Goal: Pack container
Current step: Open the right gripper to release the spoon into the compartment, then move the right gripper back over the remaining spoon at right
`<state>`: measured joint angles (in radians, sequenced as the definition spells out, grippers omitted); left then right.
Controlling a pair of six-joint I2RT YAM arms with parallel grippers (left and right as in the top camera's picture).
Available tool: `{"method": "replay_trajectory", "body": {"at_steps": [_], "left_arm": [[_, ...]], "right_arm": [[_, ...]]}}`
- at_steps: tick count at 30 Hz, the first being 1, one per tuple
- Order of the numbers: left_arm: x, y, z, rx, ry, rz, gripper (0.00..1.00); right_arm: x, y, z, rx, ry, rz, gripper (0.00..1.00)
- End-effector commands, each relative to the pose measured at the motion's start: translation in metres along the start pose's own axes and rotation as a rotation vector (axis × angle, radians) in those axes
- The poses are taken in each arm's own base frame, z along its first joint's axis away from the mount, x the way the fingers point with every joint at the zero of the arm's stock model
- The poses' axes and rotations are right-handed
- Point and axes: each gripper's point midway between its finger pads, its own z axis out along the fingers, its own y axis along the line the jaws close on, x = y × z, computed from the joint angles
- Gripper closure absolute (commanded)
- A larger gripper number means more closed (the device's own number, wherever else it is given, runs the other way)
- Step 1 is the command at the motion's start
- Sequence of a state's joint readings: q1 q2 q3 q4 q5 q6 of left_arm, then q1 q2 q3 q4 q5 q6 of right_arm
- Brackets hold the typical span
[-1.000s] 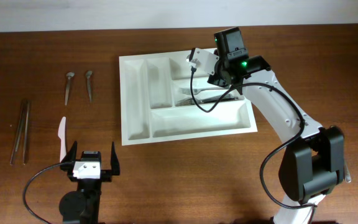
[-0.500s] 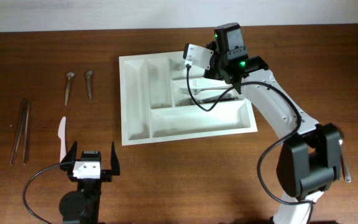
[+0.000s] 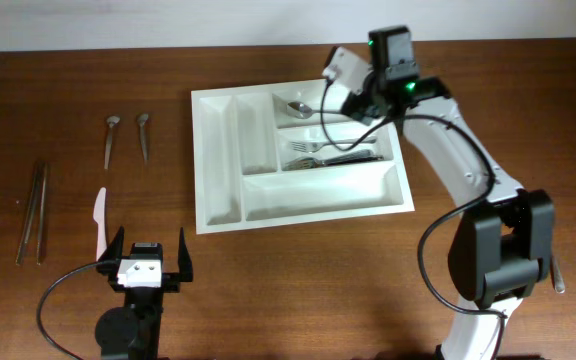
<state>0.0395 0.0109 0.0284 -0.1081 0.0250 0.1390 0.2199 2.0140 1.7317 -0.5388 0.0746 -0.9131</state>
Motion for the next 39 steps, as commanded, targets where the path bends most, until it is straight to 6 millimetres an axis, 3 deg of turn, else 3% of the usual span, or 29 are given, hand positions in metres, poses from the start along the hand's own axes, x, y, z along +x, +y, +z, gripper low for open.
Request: {"method": "replay_trajectory", "body": {"at_steps": [1, 5, 13, 15, 18, 22, 25, 30, 34, 39], "left_arm": [[0.001, -0.001, 0.0, 0.0, -0.001, 0.016, 0.01], [0.001, -0.001, 0.0, 0.0, -0.001, 0.016, 0.01], [0.001, -0.001, 0.0, 0.0, -0.001, 0.016, 0.01], [0.001, -0.001, 0.0, 0.0, -0.001, 0.016, 0.01], [0.001, -0.001, 0.0, 0.0, -0.001, 0.016, 0.01], [0.001, -0.001, 0.0, 0.0, -0.001, 0.016, 0.01], [0.001, -0.001, 0.0, 0.0, -0.001, 0.016, 0.01], [0.001, -0.001, 0.0, 0.0, -0.001, 0.017, 0.01], [0.001, -0.001, 0.0, 0.0, -0.001, 0.016, 0.01], [0.001, -0.001, 0.0, 0.0, -0.001, 0.016, 0.01]], "right_arm": [[0.03, -0.04, -0.038, 0.098, 0.159, 0.091, 0.01], [0.06, -0.039, -0.078, 0.02, 0.269, 0.11, 0.01], [0.134, -0.077, -0.156, 0.138, 0.412, 0.502, 0.01], [0.154, -0.076, -0.172, 0.14, 0.452, 0.573, 0.01], [0.183, -0.059, -0.193, 0.067, 0.531, 0.622, 0.01], [0.202, -0.025, -0.208, -0.112, 0.563, 0.709, 0.01], [0.225, -0.015, -0.216, -0.163, 0.602, 0.782, 0.01], [0.282, -0.01, -0.232, -0.16, 0.696, 0.929, 0.01], [0.33, 0.006, -0.242, -0.202, 0.765, 0.993, 0.01], [0.375, 0.017, -0.235, -0.229, 0.735, 1.019, 0.01]]}}
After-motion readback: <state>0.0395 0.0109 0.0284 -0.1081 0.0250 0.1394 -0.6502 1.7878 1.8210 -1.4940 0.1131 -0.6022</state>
